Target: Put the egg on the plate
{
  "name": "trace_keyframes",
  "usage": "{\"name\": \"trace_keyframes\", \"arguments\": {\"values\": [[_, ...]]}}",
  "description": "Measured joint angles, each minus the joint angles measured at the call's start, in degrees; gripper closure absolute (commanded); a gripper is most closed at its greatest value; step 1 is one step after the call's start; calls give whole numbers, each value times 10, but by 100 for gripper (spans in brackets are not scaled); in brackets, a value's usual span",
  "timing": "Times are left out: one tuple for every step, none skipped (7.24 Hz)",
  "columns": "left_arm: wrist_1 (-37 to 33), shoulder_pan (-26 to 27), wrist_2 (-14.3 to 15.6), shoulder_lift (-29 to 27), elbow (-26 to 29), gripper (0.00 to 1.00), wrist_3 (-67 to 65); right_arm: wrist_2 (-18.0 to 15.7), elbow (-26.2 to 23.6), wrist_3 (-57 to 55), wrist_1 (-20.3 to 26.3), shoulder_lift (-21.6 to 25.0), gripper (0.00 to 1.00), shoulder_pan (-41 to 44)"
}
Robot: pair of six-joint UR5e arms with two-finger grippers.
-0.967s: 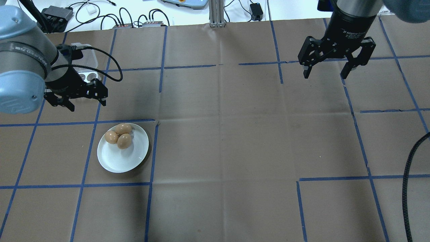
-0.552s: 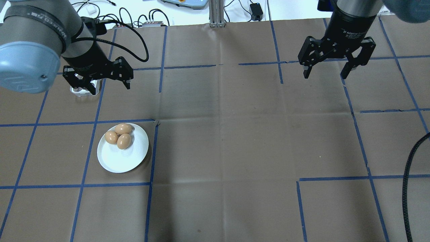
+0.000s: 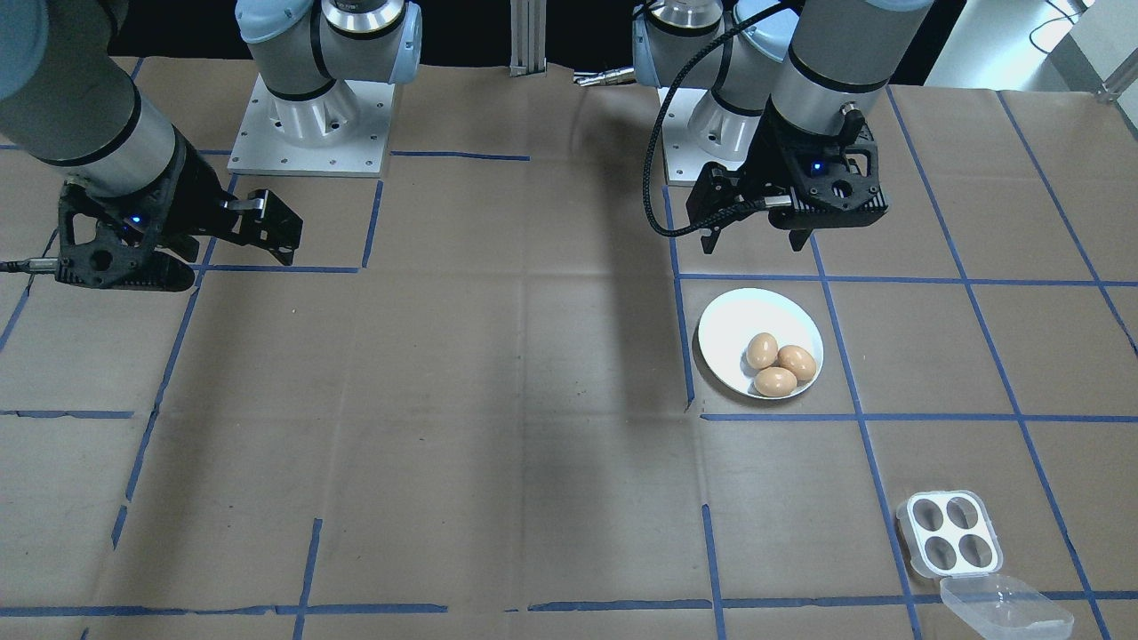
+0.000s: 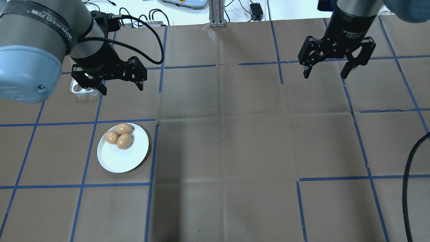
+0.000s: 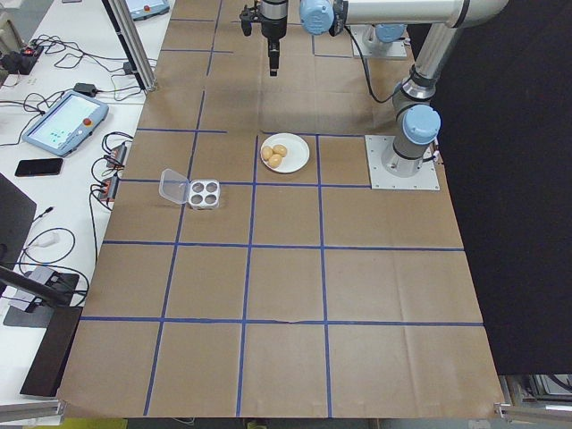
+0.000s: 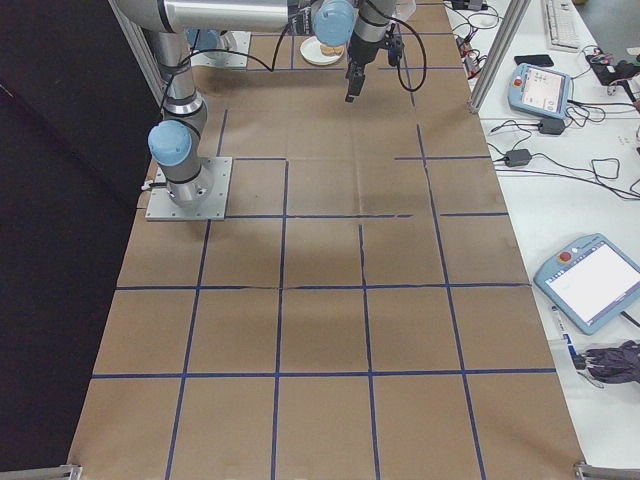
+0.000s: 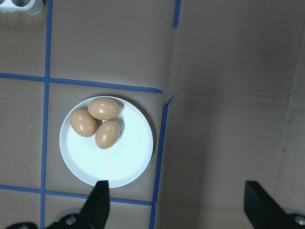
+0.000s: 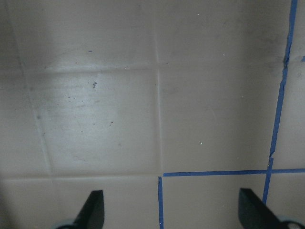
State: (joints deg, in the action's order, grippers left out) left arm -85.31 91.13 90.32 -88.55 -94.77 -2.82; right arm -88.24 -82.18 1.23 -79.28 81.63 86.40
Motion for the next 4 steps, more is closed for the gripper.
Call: {"name": "trace_keyframes", "arguments": {"values": [[-12, -2, 0, 3, 3, 1, 20, 0, 0, 0, 0, 0, 0, 0], [-17, -4, 1, 3, 5, 1, 30, 0, 0, 0, 0, 0, 0, 0], [-19, -5, 1, 3, 5, 1, 33, 0, 0, 0, 0, 0, 0, 0], [-19, -5, 1, 3, 5, 1, 35, 0, 0, 0, 0, 0, 0, 0]]}}
